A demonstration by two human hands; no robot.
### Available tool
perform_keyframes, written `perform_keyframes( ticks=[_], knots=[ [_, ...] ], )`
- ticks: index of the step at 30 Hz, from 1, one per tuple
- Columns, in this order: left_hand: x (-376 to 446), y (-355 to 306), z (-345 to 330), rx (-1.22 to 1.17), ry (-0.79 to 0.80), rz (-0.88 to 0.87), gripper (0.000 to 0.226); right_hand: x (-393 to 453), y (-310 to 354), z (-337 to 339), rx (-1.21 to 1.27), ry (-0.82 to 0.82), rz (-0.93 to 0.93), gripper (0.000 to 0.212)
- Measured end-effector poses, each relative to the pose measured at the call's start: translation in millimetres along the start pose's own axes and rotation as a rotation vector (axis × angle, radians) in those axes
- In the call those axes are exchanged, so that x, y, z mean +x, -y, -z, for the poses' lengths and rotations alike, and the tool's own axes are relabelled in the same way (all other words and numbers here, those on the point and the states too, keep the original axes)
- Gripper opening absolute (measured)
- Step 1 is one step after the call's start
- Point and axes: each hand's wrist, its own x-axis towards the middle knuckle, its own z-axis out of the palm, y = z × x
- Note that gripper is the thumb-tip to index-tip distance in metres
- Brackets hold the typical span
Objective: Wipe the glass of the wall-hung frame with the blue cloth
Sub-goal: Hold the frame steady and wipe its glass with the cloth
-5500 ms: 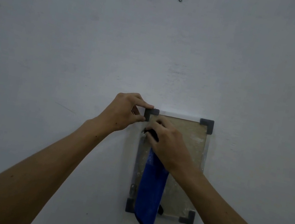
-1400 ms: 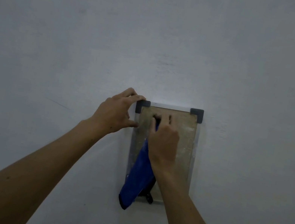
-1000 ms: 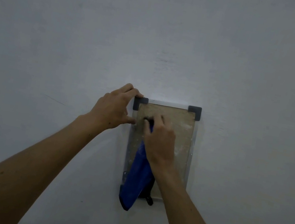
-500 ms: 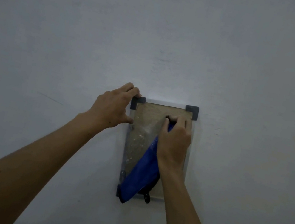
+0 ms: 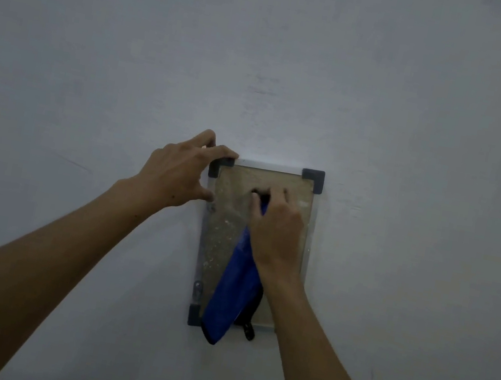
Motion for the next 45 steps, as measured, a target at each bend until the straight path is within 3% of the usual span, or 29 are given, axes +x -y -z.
perform_keyframes(
  ticks=[3,8,13,18,23,28,33,38,43,45],
  knots=[
    [-1,-1,-2,-0.007,-0.031,-0.012,0.082,3,-8,8,0.02,-0.179,-0.146,0.011],
    [-1,-1,-3,0.0,-0.06,-0.044,0.082,-1,3,-3,0.02,0.047,-0.013,0.016],
    [-3,-5,-5,-0.073,-0.081,-0.081,0.077,7,-15,14,0.009,-0.186,-0.196,0.009],
    [0,-5,-6,-0.141,-0.067,-0.1,0.075,1,-5,6,-0.026,0.039,0.013,0.015],
    [-1,-8,-5,-0.143,-0.074,-0.101,0.073,8,-26,20,-0.01,-0.206,-0.222,0.009],
    [0,-8,-4,-0.114,-0.058,-0.1,0.077,3,-13,13,-0.056,-0.001,0.044,0.013],
    [-1,-7,-5,-0.122,-0.067,-0.097,0.079,11,-31,29,-0.065,-0.162,-0.145,0.008],
    [1,-5,-5,-0.11,-0.067,-0.099,0.079,2,-17,16,-0.068,0.054,0.073,0.014],
    [2,-5,-7,-0.111,-0.073,-0.103,0.081,7,-36,30,-0.037,-0.165,-0.136,0.007],
    [3,-4,-8,-0.105,-0.07,-0.107,0.083,3,-36,26,-0.061,-0.07,-0.045,0.009]
  ],
)
